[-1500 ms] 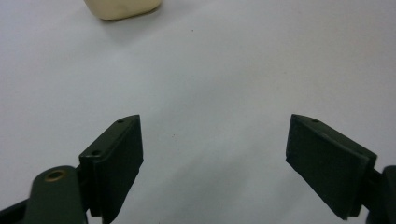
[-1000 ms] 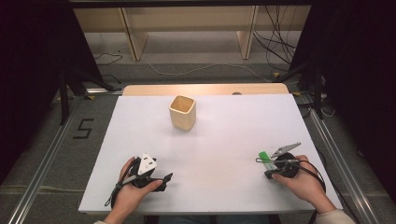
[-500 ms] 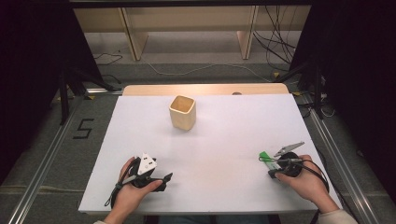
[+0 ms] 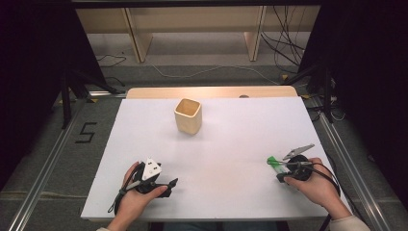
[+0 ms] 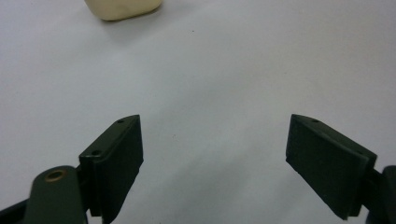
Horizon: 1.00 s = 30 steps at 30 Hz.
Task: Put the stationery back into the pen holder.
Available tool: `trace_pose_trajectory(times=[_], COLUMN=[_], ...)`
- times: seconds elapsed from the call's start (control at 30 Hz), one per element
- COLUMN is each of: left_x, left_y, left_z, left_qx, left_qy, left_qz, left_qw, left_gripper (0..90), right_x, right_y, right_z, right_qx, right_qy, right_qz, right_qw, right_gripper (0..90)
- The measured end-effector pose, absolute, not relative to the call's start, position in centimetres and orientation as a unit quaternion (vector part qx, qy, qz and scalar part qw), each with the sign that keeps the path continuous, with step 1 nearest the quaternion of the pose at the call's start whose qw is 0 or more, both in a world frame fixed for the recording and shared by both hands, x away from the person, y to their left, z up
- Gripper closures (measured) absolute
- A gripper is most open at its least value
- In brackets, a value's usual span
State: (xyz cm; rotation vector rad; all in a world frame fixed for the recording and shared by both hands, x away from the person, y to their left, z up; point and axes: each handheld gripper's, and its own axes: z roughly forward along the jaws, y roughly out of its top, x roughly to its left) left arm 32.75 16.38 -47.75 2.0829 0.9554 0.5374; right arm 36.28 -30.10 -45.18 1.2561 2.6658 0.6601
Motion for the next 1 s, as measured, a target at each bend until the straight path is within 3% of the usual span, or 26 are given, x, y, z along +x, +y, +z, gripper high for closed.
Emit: trace_pose_trajectory(times=[0.33, 0.73, 1.0], left_x=[32.8, 32.8, 32.8], left_y=[16.4, 16.4, 16.4], left_z=[-47.8, -47.8, -47.8], left_qx=[0.816, 0.816, 0.816], left_qy=[0.377, 0.377, 0.377], left_qz=[0.210, 0.210, 0.210], left_qw=[0.385, 0.385, 0.385], left_gripper=[18.9, 18.9, 18.9], right_x=[37.1, 38.2, 38.7], right_y=[-30.5, -30.5, -29.9], right_z=[-44.0, -43.7, -43.9], right_qx=[0.427, 0.451, 0.441], right_qy=[0.876, 0.874, 0.885], right_qz=[0.211, 0.169, 0.137], right_qw=[0.076, 0.061, 0.051], right_gripper=[75.4, 59.6, 56.2])
